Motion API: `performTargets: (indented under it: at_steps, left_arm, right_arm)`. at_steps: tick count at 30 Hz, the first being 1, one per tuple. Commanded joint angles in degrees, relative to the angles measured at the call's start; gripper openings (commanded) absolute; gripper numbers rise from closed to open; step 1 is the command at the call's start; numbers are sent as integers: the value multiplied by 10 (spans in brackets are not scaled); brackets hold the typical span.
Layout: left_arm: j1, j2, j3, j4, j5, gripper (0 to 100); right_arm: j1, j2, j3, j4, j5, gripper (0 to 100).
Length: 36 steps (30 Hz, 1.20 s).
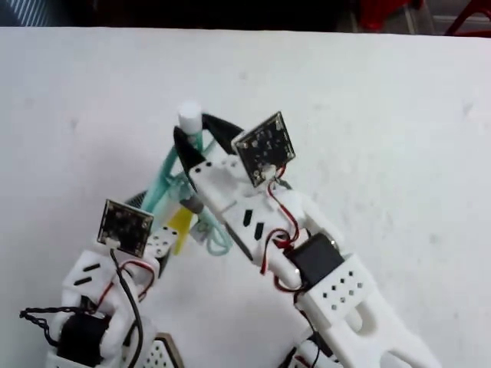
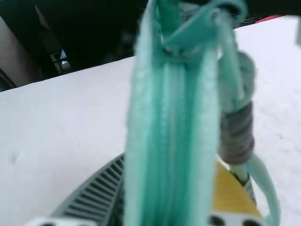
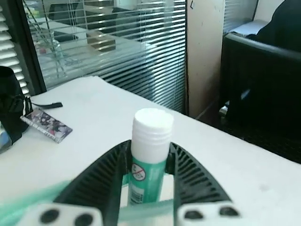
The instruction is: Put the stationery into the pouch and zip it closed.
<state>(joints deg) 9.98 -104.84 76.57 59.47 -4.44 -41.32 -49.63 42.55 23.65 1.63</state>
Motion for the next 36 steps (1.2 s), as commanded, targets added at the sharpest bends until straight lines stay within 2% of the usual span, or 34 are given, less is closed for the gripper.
performTargets:
  at_steps: [1, 3, 5, 12, 18, 22, 25, 30, 36]
  left_arm:
    - [-5, 0, -28, 1, 6, 203]
    - [-5, 0, -27, 1, 6, 203]
    - [-5, 0, -27, 1, 6, 203]
    - [-5, 0, -27, 2, 6, 203]
    - [-5, 0, -27, 2, 5, 203]
    - [-5, 0, -27, 2, 5, 203]
    - [-5, 0, -27, 2, 5, 203]
    - [-5, 0, -27, 2, 5, 203]
    - [-5, 0, -27, 2, 4, 203]
  right_arm:
    - [-1, -16, -40, 65, 0, 155]
    - [-1, -15, -72, 106, 1, 247]
    - [-2, -16, -110, 140, 24, 275]
    - [-9, -16, -214, 268, 44, 156]
    - [-19, -16, -218, 371, 45, 149]
    - [-27, -16, -218, 390, 45, 149]
    - [-68, -16, -217, 405, 46, 149]
    - [-124, -38, -209, 427, 98, 147]
    - [-131, -116, -135, 405, 137, 145]
